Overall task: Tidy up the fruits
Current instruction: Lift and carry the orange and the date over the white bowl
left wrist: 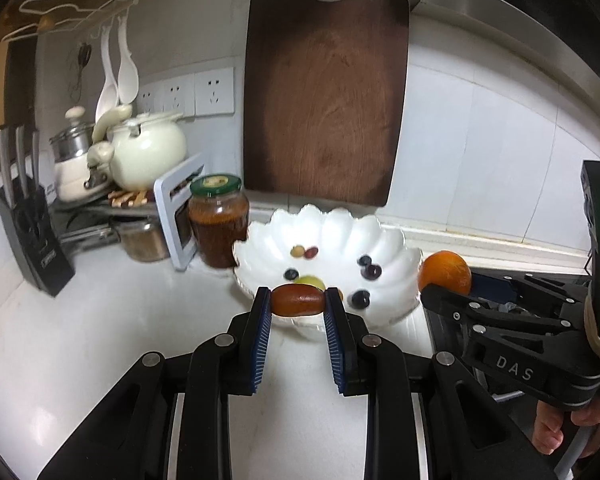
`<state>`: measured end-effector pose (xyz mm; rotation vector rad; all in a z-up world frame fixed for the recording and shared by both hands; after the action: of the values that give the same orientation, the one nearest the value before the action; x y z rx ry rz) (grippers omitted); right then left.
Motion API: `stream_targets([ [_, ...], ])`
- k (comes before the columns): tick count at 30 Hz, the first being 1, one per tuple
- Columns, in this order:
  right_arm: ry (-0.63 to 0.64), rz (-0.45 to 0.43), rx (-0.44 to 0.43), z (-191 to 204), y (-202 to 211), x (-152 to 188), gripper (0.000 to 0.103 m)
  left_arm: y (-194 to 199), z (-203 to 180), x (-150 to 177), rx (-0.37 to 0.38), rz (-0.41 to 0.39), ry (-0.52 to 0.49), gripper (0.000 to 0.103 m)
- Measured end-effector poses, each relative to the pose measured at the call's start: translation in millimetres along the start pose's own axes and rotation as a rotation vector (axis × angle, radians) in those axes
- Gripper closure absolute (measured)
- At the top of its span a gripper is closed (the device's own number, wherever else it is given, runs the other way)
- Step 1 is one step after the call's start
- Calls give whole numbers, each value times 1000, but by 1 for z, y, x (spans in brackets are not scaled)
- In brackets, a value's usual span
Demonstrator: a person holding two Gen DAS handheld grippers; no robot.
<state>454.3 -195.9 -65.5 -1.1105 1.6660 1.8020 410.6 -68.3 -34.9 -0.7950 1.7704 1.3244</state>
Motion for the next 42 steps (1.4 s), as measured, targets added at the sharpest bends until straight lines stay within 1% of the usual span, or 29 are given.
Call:
stream_targets([
  [5, -10, -20, 29, 0, -3, -15, 60, -6, 7, -21, 21, -25, -46, 76],
  [13, -26, -36, 58, 6, -17, -40, 60, -25, 17, -47, 64, -27, -85, 76],
  [18, -27, -38, 74, 10, -29, -52, 60, -41, 24, -61, 78, -15, -110, 76],
  [24, -22, -15, 85, 14, -49, -63, 60, -63, 33, -73, 99, 11, -121, 76],
  [31, -9, 42, 99, 14, -79, -71, 60, -95, 42, -81, 125, 75, -129, 76],
  [38, -4, 96, 125, 7, -106, -73, 60, -136, 46, -80, 172, 173, -120, 76],
  [42, 7, 136, 128, 2, -125, -71, 60, -157, 46, -76, 184, 226, -112, 76],
])
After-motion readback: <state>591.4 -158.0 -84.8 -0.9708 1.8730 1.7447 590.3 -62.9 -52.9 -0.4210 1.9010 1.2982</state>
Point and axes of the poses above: each gripper's, at about its wrist camera, not at the fingertips, and y roughly against the way its jaws point, z to its left, x to its underside, the point moved 7 cm from there along -y, roughly the way its jaws point, and after that the axes turned 14 degrees about x, right-handed, at the moved point
